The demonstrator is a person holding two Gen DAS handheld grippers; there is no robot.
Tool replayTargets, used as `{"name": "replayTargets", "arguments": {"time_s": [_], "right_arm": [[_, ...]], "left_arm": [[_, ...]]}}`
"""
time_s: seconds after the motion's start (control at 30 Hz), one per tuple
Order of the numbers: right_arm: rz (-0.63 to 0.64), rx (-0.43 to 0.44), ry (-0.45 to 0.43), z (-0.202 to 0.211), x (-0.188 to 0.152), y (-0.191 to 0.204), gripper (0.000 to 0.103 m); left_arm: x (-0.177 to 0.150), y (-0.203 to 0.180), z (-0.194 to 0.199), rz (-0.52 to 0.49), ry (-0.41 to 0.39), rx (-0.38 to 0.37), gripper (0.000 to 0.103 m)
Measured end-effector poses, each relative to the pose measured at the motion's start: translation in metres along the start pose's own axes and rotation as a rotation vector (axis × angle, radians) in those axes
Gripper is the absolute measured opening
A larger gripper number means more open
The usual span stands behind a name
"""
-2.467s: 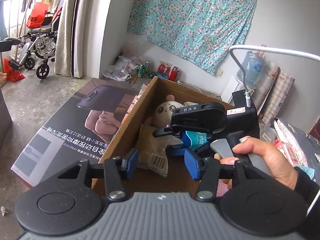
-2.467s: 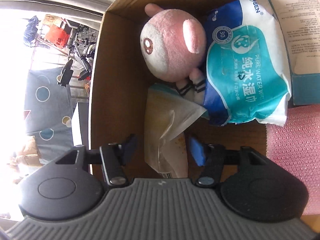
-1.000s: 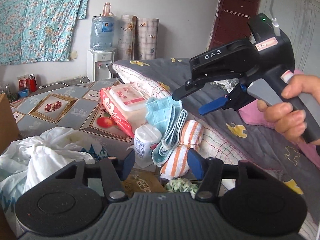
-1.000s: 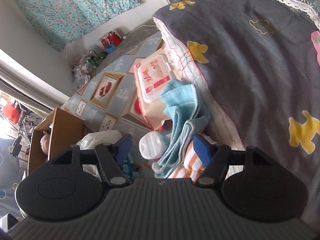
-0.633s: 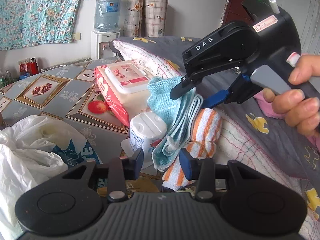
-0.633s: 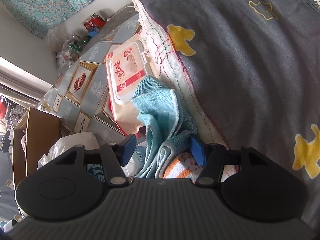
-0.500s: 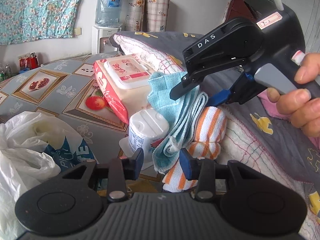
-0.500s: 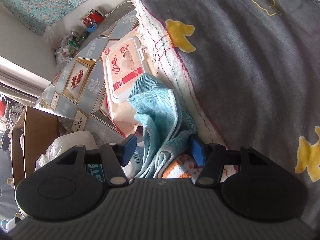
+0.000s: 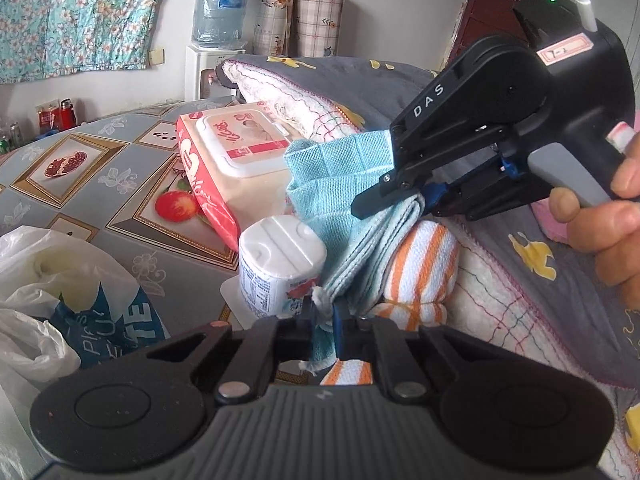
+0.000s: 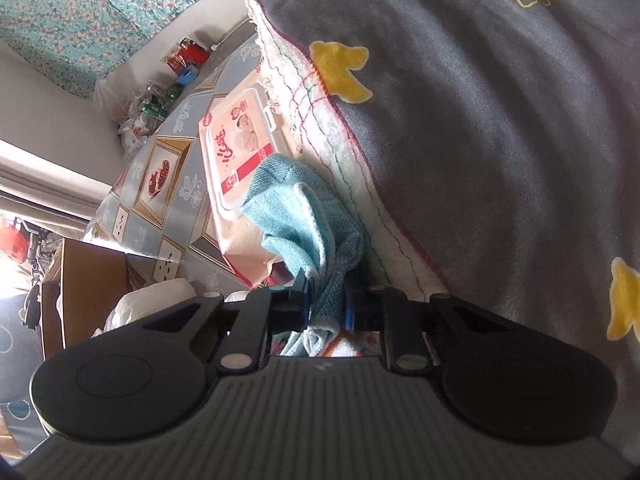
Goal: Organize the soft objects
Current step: 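Grasp the blue towel with the right tool and lift it, then carry the blue towel into the cardboard box and open the right tool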
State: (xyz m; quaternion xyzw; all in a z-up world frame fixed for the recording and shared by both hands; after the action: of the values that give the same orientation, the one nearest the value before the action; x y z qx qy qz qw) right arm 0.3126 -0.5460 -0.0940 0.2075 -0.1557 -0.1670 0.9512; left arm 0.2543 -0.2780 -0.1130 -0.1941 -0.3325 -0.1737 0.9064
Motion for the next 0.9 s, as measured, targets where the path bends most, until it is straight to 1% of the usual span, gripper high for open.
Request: {"name": "replayTargets", "arguments": {"time_s": [0.13,0.23,0.43,0.53,0.67,0.73,0.83,0.9], "right_arm": [[0.026,0.023,-0.047,0.023,-0.002,0.012,0.013],[0.05,0.045,-0.089,0.047,-0.005,0.028,0.013],[0.116,0.102,-0.163,0.101,-0.021,0.068,0.013],[0.168,0.147,-0.188,0.128,-0.035,0.098,0.013],[0.252,0.227,-0.186,0.144,-0.057,0.154,0.013],[0.294,0.275,-0.163,0.14,-0.069,0.187,0.013],[0.356,0.347,-0.105,0.121,-0.091,0.247,0.013],[0.387,0.39,-0.053,0.103,-0.106,0.285,0.013]], "left_arm": [[0.005,-0.001,0.015,0.008,-0.037,-0.007,0.007],[0.01,-0.004,0.035,0.007,-0.077,-0.013,0.006],[0.018,-0.005,0.088,0.033,-0.166,-0.034,0.006],[0.019,0.001,0.122,0.048,-0.217,-0.033,0.007],[0.014,0.029,0.17,0.088,-0.277,0.02,0.007],[0.009,0.052,0.194,0.125,-0.298,0.066,0.007],[-0.003,0.095,0.233,0.199,-0.323,0.159,0.007],[-0.013,0.126,0.257,0.244,-0.33,0.24,0.007]]}}
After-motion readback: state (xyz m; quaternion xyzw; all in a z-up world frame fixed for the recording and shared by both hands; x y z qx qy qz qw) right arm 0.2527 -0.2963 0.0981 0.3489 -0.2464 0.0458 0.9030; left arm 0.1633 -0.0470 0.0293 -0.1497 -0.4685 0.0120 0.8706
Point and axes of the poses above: each gripper's, at about its wrist camera, not at the fingertips, and z roughly against the way its jaws point, y to its left, x to its top, the point moved 5 cm from there along -z, roughly the way its jaws point, and after that the axes turned 3 degrees about -x, right-handed, at the moved point
